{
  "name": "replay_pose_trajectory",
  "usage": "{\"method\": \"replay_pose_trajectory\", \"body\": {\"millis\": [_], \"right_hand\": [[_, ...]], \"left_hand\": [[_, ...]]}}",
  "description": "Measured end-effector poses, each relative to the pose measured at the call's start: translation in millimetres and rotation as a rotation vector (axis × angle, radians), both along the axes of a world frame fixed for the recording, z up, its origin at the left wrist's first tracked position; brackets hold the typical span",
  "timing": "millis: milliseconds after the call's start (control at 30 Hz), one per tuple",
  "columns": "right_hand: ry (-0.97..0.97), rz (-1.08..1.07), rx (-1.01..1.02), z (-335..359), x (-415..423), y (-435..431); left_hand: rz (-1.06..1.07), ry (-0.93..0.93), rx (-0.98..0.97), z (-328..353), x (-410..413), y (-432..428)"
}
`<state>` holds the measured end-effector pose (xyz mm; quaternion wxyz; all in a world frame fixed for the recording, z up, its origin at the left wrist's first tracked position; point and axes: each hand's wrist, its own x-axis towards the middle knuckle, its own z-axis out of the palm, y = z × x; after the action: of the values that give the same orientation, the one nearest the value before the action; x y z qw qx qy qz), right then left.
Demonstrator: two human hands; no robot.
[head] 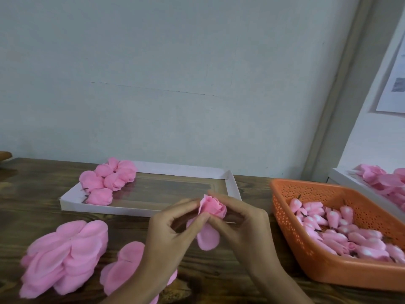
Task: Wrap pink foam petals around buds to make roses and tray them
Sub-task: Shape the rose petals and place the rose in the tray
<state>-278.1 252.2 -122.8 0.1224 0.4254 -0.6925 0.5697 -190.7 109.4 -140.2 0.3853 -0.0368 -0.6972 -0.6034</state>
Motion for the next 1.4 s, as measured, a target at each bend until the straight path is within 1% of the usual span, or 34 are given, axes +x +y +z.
{"method": "replay_pose_trajectory", "body": {"millis": [67, 133, 233, 300, 400, 533, 633, 700, 767, 833, 900, 967, 1067, 1167, 1300, 1400], "right_hand": [[0.033, -0.015, 0.010, 1, -1, -1], [0.016, 0.025, 0.016, 2, -2, 1], [-0.068, 0.100, -0.008, 3, -5, 3], [-0.140, 0.140, -0.039, 2, -7, 4], [-0.190, 0.211, -0.082, 4, -12, 5], [-0.291, 0.235, -0.138, 7, -20, 9], [-0.321, 0.277, -0.090, 7, -25, 12], [-0.314, 0.334, -0.054, 7, -26, 14], [-0.286, 0.392, -0.029, 8, -24, 14], [-0.253, 0.437, 0.011, 10, -22, 13], [-0.240, 0.450, 0.048, 10, -18, 11], [-0.225, 0.419, 0.073, 10, -14, 8], [-0.205, 0.298, 0.106, 9, -9, 4], [-0.214, 0.210, 0.091, 9, -5, 2], [-0.245, 0.205, 0.040, 8, 0, 0], [-0.264, 0.251, 0.022, 6, 4, -3]], "left_hand": [[-0.020, 0.000, 0.059, 0, 1, -1], [-0.030, -0.007, 0.093, 2, 2, -2], [0.003, -0.010, 0.019, 4, 1, -4], [0.001, -0.025, 0.038, 5, -1, -3], [-0.053, -0.079, 0.123, 5, -2, -5], [-0.070, -0.202, 0.239, 1, -7, -13], [-0.021, -0.235, 0.412, -3, -11, -17], [-0.016, -0.212, 0.471, -3, -10, -18], [-0.004, -0.188, 0.460, -1, -7, -17], [0.022, -0.164, 0.397, 2, -3, -12], [0.043, -0.101, 0.331, 5, 1, -5], [0.050, -0.034, 0.293, 7, 3, 0], [0.083, 0.008, 0.246, 10, 6, 3], [0.117, 0.048, 0.183, 8, 5, 4], [0.182, 0.074, 0.254, 7, 3, 12], [0.185, 0.069, 0.181, 8, 6, 14]]}}
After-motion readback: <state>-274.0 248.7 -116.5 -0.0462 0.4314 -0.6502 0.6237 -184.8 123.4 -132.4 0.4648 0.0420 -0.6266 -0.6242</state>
